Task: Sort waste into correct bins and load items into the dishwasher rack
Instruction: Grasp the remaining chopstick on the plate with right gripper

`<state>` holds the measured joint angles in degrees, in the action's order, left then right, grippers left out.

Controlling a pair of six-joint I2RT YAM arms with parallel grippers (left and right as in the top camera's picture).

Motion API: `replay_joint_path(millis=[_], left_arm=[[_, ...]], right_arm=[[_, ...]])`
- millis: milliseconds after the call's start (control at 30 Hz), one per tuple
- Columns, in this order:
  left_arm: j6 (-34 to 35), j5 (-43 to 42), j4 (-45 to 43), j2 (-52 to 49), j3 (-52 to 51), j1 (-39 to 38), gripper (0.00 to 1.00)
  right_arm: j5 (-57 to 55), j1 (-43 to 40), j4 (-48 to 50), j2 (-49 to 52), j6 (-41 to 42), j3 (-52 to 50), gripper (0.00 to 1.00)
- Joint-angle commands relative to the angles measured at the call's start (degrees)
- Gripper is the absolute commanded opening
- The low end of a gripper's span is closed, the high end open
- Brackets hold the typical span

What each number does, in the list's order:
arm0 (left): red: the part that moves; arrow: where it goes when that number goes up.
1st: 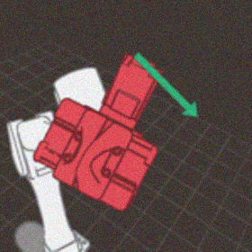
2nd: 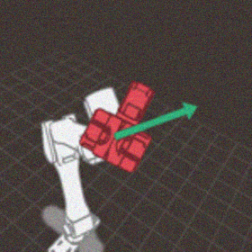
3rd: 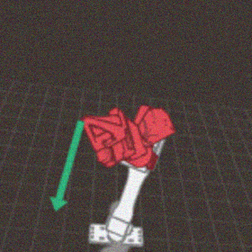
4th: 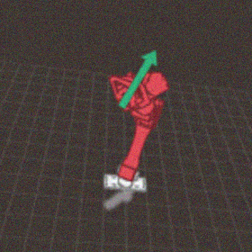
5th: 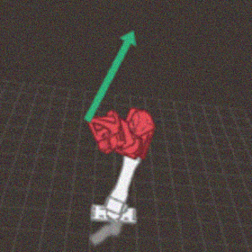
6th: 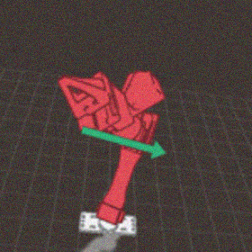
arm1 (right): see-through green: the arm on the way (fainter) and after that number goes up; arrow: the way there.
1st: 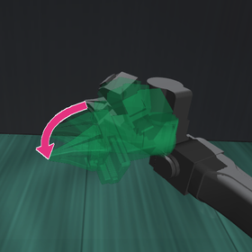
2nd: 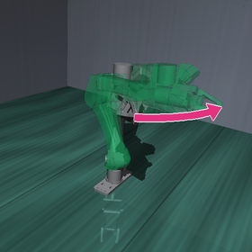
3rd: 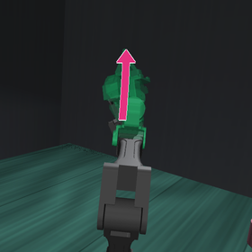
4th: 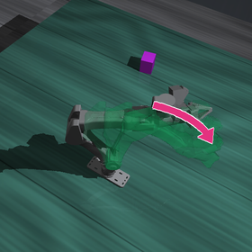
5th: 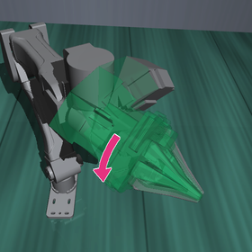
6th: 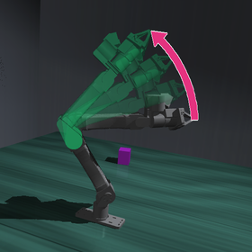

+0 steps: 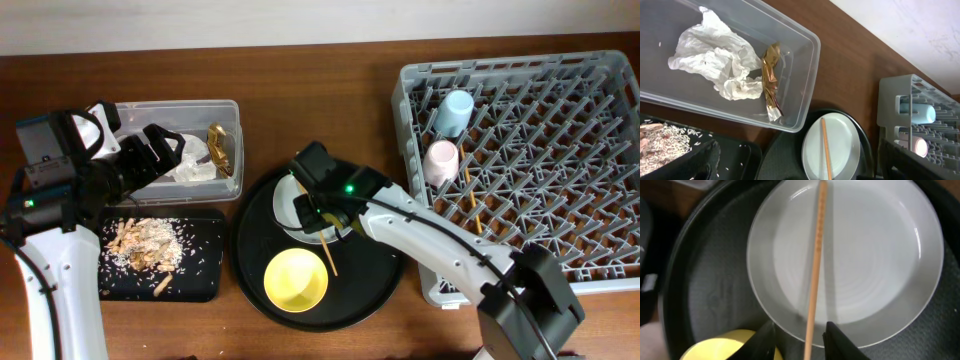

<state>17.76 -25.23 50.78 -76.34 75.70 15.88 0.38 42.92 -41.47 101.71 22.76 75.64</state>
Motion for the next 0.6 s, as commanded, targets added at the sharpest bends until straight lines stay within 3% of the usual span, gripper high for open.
replay_joint_path(millis=[0,433,567], left_arm=[[0.2,-0.2,-0.1,0.4,0.9,0.2,0.99],[0.2,-0.2,-0.1,0.4,0.9,0.2,0.99],[0.2,-0.2,-0.1,0.4,0.9,0.2,0.99]], right_arm=[[-1.2,0.2,3.4,1.8,0.7,-3.7,0.34],[-1.1,0.2,8.1,9.3,0.7,-5.4,0.34],[-1.1,0.1,8.3,9.2,0.6,-5.3,0.2]])
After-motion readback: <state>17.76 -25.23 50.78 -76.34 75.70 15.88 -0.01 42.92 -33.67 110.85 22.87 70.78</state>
